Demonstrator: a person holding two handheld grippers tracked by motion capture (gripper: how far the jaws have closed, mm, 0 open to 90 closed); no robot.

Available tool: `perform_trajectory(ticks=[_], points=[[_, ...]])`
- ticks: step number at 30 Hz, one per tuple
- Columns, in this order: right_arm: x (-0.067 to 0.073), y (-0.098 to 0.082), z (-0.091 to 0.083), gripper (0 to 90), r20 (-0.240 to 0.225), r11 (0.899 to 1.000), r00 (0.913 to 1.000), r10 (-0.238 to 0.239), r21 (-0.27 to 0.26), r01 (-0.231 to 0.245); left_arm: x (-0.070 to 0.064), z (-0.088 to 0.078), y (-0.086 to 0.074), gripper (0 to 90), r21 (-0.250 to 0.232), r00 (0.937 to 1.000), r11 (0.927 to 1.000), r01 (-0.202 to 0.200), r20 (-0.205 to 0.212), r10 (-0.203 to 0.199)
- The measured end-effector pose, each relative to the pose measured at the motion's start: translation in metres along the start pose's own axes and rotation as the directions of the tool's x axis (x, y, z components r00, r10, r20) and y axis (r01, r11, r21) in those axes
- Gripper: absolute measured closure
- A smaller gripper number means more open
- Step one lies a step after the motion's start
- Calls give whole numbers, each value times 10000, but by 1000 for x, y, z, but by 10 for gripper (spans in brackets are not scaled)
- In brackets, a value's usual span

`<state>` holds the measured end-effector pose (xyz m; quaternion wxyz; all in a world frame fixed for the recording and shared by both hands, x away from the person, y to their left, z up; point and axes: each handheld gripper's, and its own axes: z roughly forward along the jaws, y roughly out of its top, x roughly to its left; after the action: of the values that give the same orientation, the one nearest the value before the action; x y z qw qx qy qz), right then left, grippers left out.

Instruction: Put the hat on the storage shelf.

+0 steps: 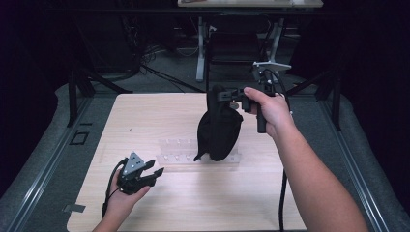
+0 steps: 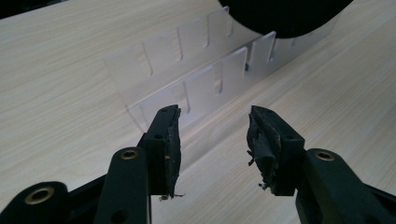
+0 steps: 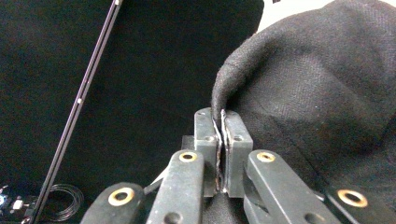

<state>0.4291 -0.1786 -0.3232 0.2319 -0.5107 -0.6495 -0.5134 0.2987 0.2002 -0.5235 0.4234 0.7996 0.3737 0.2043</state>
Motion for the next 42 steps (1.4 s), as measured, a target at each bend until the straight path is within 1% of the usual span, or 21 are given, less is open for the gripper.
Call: perform_trajectory(ticks=[1,3,6,9,10,11,13,14,16,17,19,21,22,27,28,31,32,35,37,40,42], points=[[1,0,2,870,-12,10000,10000,7,-31,-7,-3,0,5,547,-60,9998,9999,-158,72,158],[1,0,3,869,-50,10000,10000,-9,10,9,-5,0,7,554,-20,9997,9998,-210,109,210],[3,1,8,869,-121,10000,9999,-8,-29,8,-13,4,15,565,8,9984,9988,-498,259,498],[3,1,11,869,-139,10000,9999,-47,3,47,-16,7,19,570,-51,9982,9988,-485,350,486],[4,1,12,869,-178,10000,9998,-54,21,54,-20,9,24,572,-23,9971,9982,-602,471,603],[4,1,14,868,-181,10000,9998,-74,24,75,-22,11,27,572,-104,9968,9981,-607,519,611],[5,1,15,867,-191,10000,9998,-93,29,93,-24,12,29,572,-64,9960,9977,-679,572,682],[6,1,16,867,-182,9999,9998,-127,47,127,-29,14,34,572,-171,9952,9972,-726,651,736],[6,1,18,866,-204,9999,9997,-151,27,152,-33,17,39,576,-158,9935,9962,-855,738,864],[6,1,18,866,-204,9999,9997,-151,27,152,-33,17,39,581,-158,9935,9962,-855,738,864],[7,1,20,865,-254,9998,9995,-173,44,174,-38,21,44,587,-188,9918,9954,-943,843,956],[7,1,21,865,-258,9999,9995,-162,22,163,-39,22,46,590,-233,9915,9953,-943,876,960],[7,1,22,864,-264,9999,9995,-164,27,165,-42,24,49,593,-296,9907,9950,-951,952,975],[8,2,22,865,-211,9998,9996,-203,1,203,-49,26,56,608,-398,9881,9938,-1035,1105,1073],[8,1,23,864,-221,9998,9996,-187,-24,186,-53,27,59,610,-459,9862,9927,-1114,1180,1161],[8,1,24,865,-248,9998,9995,-218,-28,217,-57,29,62,612,-505,9846,9914,-1209,1211,1262],[9,1,25,864,-254,9997,9994,-239,-7,239,-62,31,66,613,-555,9832,9895,-1336,1178,1394],[9,1,26,864,-273,9997,9994,-234,-17,233,-66,33,69,620,-645,9817,9880,-1400,1211,1470],[9,1,26,862,-296,9997,9993,-247,-21,247,-70,37,72,641,-708,9797,9856,-1534,1197,1611],[9,1,27,860,-313,9998,9993,-220,-32,219,-73,40,74,684,-705,9776,9842,-1626,1239,1704],[9,2,27,859,-324,9998,9993,-201,1,201,-75,42,75,711,-690,9774,9821,-1752,1077,1820]])
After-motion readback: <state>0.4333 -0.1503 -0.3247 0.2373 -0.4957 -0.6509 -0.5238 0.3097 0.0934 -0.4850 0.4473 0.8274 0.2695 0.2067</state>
